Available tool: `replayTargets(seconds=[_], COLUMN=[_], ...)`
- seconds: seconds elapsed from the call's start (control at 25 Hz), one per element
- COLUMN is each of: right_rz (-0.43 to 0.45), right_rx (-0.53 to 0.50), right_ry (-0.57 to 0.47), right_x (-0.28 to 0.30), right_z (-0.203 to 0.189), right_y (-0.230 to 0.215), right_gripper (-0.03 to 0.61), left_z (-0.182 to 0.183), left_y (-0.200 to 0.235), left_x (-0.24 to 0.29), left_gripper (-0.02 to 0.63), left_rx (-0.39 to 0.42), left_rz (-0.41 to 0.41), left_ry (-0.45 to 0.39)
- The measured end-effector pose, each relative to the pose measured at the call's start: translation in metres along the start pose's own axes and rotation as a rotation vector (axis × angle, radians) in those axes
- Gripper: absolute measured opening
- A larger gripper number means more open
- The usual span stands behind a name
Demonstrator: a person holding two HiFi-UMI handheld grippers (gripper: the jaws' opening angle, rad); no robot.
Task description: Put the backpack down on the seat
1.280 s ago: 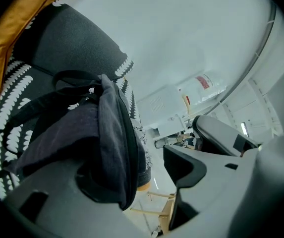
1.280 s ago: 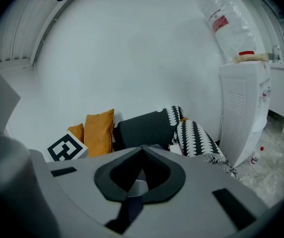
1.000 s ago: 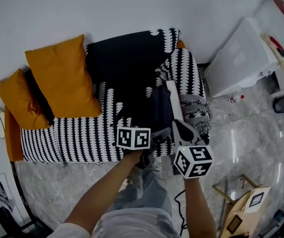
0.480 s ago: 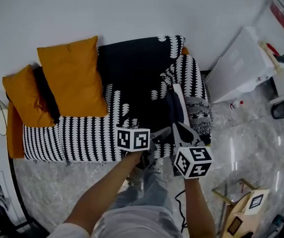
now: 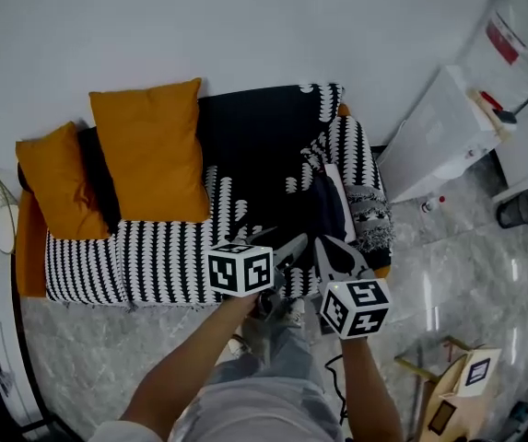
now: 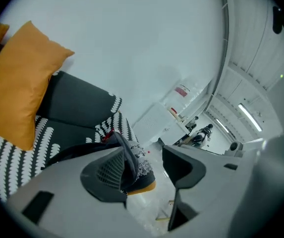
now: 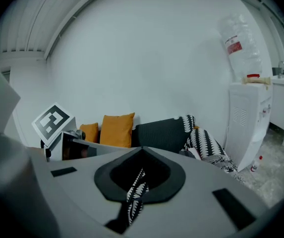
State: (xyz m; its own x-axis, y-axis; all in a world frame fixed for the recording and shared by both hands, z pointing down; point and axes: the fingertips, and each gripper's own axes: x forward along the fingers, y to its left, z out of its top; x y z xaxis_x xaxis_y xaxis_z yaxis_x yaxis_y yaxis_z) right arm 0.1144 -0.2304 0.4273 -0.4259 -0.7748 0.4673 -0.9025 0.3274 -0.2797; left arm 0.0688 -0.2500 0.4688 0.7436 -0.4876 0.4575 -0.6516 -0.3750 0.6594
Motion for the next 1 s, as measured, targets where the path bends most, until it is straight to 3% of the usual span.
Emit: replayTargets(seconds=[0.28,0.44,0.68,0.84,1.0], right_rz=[0.011,0.008,0.003,-0.017,-0.03], right_rx=[-0.025,-0.03,-0.035,-0.055,-0.053], right_ry=[-0.03,-0.059,-0.091,-0.105,-0.119], right_x=[-0.022,-0.035,-0.056,-0.068,-0.076], right_z=[0.005,0.005,0.005,0.002,-0.002], right_y=[0.037,0.054,0.073,0.082,0.088], right_gripper=[0.002,0.002,0.002,0.002,0.002], left_z=[0.004,0.004,-0.007,-0.012,-0.02], left_y=[-0.021,-0.031,-0.053,-0.066,-0.072], left_x=[-0.045,-0.069,-0.088,-0.099,-0.106], left_gripper=[0.231,0.119,0.108,0.039,0.011], left_rx=[0.163,0.217,0.346,0.412,0.465], left_rz=[0.033,0.048,0.023,0.019,0.022], left_ry=[-0.043,-0.102,-0.116,-0.14,-0.136])
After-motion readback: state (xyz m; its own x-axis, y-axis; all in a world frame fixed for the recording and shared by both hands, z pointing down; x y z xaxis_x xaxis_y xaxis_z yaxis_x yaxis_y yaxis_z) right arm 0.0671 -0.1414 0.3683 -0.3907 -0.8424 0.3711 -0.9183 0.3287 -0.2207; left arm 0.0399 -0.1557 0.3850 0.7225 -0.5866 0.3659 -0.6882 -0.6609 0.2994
